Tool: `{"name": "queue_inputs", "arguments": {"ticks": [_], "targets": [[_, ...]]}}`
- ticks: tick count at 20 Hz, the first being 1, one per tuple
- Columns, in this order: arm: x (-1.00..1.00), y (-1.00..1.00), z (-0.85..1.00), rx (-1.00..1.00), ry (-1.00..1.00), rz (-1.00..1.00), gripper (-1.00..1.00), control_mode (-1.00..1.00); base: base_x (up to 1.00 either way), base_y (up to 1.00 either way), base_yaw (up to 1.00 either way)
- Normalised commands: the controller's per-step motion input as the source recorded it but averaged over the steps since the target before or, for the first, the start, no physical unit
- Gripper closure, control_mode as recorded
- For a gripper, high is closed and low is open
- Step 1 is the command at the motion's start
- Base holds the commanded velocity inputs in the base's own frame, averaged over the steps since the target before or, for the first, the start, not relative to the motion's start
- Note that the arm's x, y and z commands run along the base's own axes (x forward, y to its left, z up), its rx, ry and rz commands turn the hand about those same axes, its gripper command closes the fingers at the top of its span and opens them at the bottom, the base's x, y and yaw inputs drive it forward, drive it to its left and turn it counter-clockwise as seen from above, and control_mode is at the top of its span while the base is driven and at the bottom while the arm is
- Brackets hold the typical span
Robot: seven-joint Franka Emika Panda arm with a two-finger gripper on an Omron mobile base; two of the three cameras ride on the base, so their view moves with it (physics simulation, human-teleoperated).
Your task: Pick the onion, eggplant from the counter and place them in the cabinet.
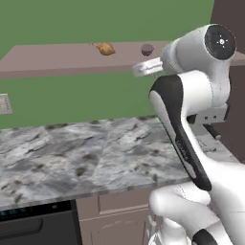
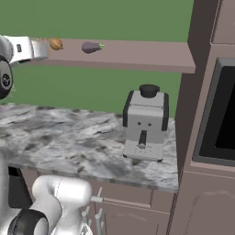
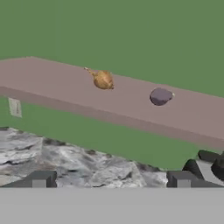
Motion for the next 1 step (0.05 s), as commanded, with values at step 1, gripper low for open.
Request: {"name": "queue_inputs", "arguments": {"ticks": [1], "targets": [[-1.00, -0.29, 0.00, 0.00, 0.00, 0.00, -1.00, -1.00, 0.00, 0.00, 0.00]]}}
